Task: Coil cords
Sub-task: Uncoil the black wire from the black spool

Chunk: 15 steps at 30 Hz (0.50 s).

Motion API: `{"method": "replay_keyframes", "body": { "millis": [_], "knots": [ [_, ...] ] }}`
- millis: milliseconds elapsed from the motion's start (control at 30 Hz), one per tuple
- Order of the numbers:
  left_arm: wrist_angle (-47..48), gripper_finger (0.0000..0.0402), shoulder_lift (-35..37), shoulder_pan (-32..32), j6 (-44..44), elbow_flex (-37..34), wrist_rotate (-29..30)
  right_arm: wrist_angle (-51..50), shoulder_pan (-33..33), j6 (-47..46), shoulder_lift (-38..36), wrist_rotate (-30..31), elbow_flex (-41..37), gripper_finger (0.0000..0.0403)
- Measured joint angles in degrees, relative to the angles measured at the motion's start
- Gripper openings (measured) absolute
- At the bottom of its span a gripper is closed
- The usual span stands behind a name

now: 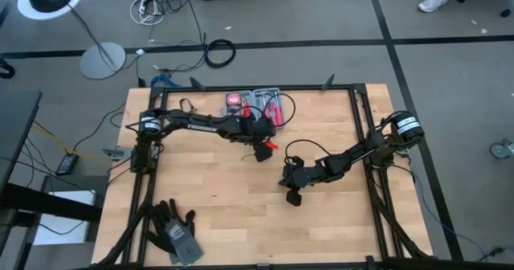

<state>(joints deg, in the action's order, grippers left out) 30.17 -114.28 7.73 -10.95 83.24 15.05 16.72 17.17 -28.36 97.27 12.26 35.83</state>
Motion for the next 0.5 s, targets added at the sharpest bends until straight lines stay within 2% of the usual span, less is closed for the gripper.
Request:
{"method": "replay_keyframes", "body": {
  "millis": [267,500],
  "knots": [
    [3.89,0.0234,-1.48,-0.29,-4.62,0.00,-0.06,0.02,0.00,0.00,0.00,-0.60,0.00,0.0006],
    [7.06,0.0234,-0.99,-3.98,-10.64,0.00,-0.77,-0.99,0.13,-0.55,0.00,-2.22,0.00,0.0002]
  ]
}}
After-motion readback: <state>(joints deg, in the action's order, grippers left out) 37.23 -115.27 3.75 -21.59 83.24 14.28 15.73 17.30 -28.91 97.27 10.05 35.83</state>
